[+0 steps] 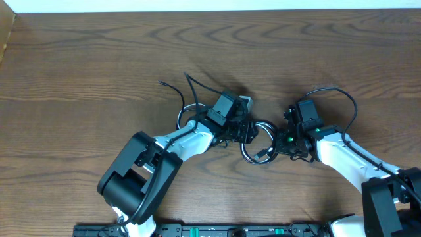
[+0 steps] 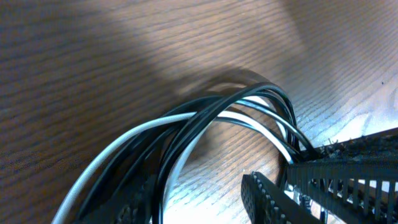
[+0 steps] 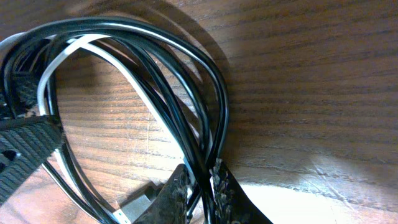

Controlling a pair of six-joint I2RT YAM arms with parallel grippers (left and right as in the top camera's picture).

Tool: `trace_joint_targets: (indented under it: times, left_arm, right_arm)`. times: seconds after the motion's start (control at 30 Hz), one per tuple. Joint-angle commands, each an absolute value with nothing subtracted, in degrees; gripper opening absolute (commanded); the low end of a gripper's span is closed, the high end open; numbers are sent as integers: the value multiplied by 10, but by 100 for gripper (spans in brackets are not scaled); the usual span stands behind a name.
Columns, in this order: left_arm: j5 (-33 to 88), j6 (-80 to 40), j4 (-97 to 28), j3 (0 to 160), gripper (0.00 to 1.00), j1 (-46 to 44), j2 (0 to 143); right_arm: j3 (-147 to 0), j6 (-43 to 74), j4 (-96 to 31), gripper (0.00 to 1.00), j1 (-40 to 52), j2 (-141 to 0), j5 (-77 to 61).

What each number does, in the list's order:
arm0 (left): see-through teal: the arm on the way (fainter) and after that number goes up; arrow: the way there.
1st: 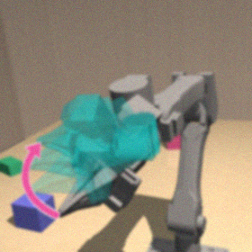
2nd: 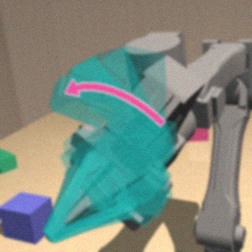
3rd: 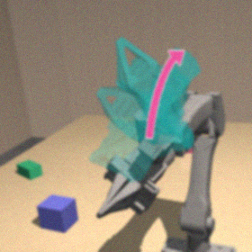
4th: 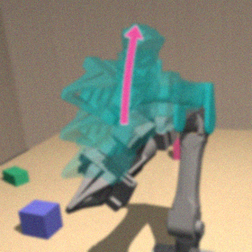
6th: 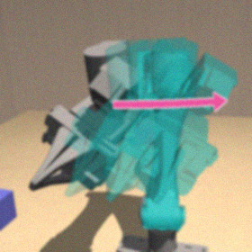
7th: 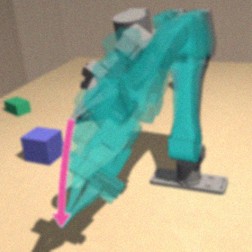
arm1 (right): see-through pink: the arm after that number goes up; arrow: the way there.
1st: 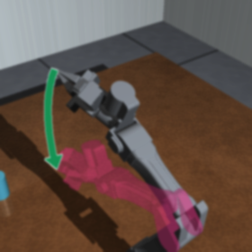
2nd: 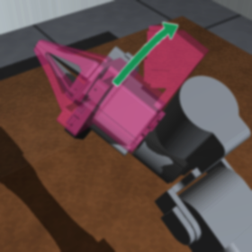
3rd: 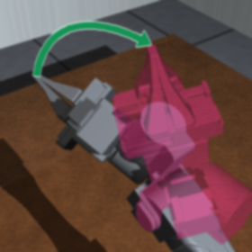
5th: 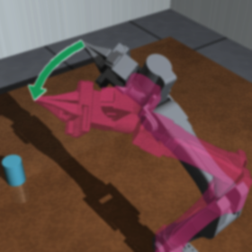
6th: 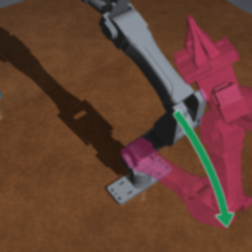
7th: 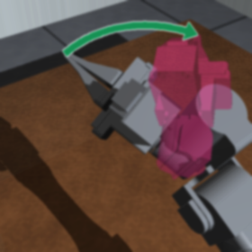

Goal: Untangle cables

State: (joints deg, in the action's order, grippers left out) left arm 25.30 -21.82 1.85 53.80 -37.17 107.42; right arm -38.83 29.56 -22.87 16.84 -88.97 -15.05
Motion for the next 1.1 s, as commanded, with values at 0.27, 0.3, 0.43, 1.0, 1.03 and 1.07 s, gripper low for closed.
trace_joint_targets:
  times: [0.27,0.3,0.43,1.0,1.03,1.07]
  left_arm:
    - [241,-211,-8,508,25,-389,1126]
    - [246,-211,-8,508,23,-388,1125]
    - [250,-211,-10,508,19,-387,1117]
    - [251,-211,-50,508,8,-365,1045]
    - [251,-211,-53,508,8,-365,1044]
    - [256,-211,-58,508,8,-365,1041]
  right_arm:
    - [-377,302,-236,11,169,-900,-146]
    - [-377,302,-236,11,169,-900,-145]
    - [-377,302,-236,11,169,-900,-146]
    - [-377,302,-236,12,169,-900,-146]
    - [-377,302,-236,12,169,-900,-146]
    - [-377,302,-236,12,169,-900,-146]
